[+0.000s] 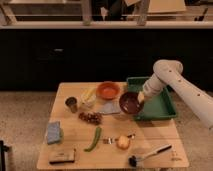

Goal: Stack bowls on top of each other

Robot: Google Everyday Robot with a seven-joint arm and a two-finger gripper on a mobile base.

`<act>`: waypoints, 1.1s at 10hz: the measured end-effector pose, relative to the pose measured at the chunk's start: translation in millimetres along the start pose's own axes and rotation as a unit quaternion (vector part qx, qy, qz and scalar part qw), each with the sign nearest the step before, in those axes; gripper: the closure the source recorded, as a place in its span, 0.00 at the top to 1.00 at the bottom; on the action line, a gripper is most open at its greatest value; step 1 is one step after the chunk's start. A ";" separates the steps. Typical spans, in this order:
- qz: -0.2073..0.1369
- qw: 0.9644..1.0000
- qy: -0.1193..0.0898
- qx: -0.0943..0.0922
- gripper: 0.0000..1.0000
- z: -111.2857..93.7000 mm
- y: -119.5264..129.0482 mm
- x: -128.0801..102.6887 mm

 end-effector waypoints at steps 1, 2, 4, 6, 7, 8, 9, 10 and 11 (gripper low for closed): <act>-0.001 1.000 0.005 0.000 0.00 -2.2 -1.5 5.2; 0.002 1.000 0.013 0.001 0.00 -6.9 -0.5 11.8; 0.008 1.000 0.025 0.001 0.00 -14.0 4.5 22.4; 0.006 0.999 0.037 0.003 0.00 -18.8 2.5 41.8; 0.008 0.999 0.042 0.005 0.00 -20.6 2.2 51.4; 0.009 0.999 0.045 0.007 0.00 -20.9 2.3 57.8; 0.011 0.999 0.049 0.014 0.00 -19.2 -0.5 71.7; 0.011 0.998 0.050 0.022 0.00 -16.8 -5.5 83.6; 0.012 0.998 0.049 0.027 0.00 -13.9 -10.2 91.4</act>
